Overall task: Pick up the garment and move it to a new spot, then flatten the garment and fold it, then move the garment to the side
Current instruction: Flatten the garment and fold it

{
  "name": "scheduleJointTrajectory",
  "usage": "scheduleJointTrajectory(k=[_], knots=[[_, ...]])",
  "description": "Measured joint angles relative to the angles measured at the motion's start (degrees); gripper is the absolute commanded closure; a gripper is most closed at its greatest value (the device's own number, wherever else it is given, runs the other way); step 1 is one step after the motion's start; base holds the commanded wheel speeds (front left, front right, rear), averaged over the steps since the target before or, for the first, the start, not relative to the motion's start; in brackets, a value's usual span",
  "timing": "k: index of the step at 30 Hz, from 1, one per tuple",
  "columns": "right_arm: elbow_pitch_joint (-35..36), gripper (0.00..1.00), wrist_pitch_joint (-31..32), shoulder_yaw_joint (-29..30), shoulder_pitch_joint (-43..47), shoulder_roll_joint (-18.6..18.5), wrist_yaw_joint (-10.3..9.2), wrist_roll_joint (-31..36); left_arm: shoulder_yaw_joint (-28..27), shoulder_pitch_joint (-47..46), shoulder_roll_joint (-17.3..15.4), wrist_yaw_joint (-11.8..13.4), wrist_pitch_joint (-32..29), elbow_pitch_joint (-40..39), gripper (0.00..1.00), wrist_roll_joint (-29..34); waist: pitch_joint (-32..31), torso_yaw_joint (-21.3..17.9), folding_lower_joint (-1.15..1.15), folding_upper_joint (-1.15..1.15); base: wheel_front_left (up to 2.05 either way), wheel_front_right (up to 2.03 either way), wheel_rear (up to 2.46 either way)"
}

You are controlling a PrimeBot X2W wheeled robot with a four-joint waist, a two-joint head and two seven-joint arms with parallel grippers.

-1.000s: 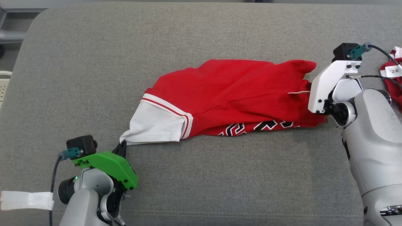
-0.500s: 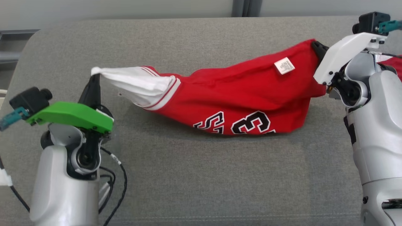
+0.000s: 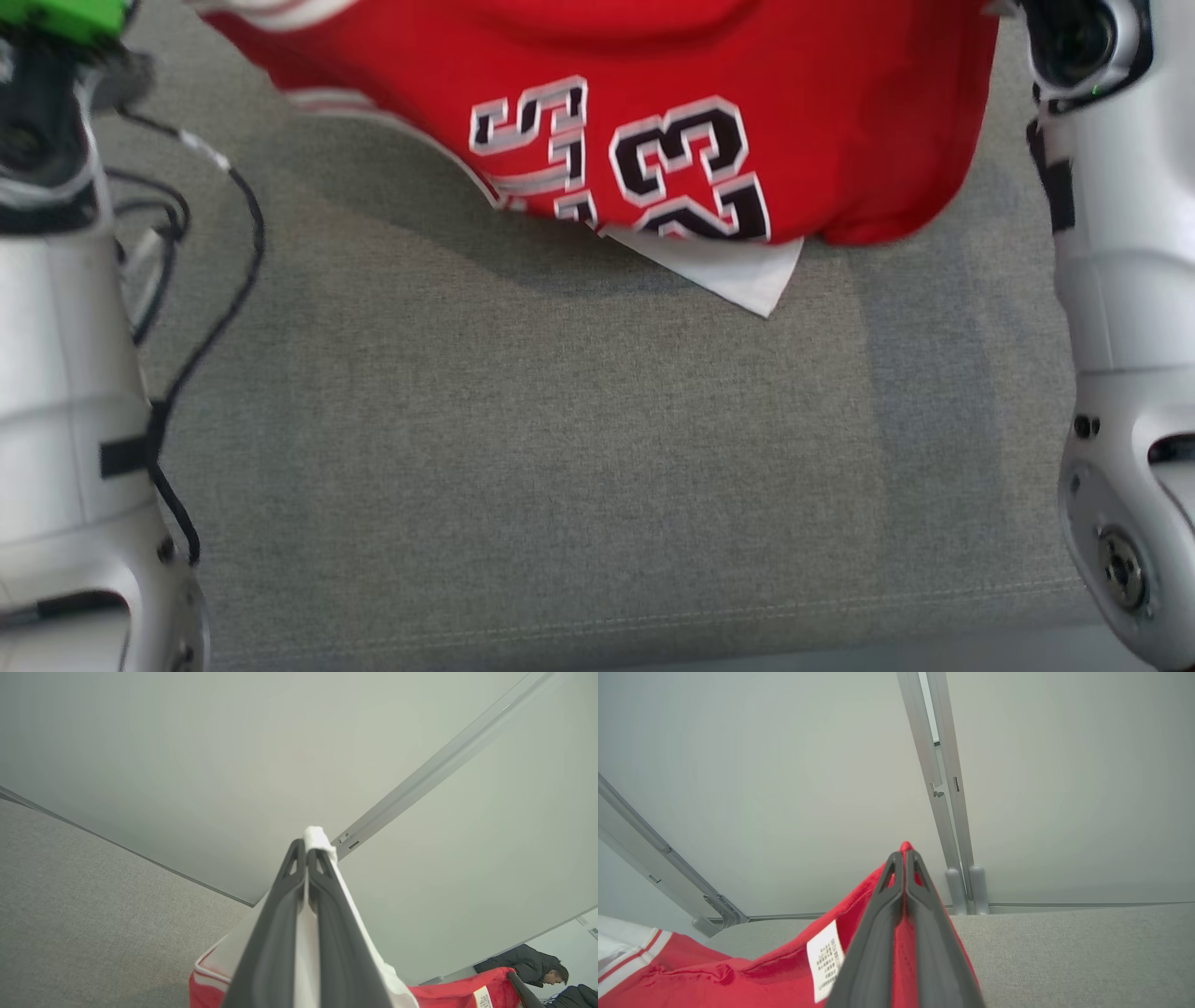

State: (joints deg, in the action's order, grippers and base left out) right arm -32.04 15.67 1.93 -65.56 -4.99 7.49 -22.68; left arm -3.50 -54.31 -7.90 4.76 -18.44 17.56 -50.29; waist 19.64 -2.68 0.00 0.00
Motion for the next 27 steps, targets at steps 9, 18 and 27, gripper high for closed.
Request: scheduleJointTrajectory(k=[9,18,27], knots=[[-8.5,1.00,-13.3,3.5,-19.3,1.0,0.00,8.2,1.4,-24.3,-1.9,-1.2,1.3,4.0,1.00,1.0,9.3,-2.4,0.01,0.00,0.00,0.00,0.00],[-16.2,1.00,-28.8,13.7,-30.5,2.0,0.00,18.7,0.7,-40.7,-1.3,-8.0,14.5,7.5,1.00,2.6,12.6,-5.8,0.01,0.00,0.00,0.00,0.00],[-15.7,1.00,-30.7,9.8,-32.3,2.0,0.00,20.3,4.1,-41.3,0.1,-11.9,20.1,7.6,1.00,-0.8,14.5,-6.2,0.00,0.00,0.00,0.00,0.00]])
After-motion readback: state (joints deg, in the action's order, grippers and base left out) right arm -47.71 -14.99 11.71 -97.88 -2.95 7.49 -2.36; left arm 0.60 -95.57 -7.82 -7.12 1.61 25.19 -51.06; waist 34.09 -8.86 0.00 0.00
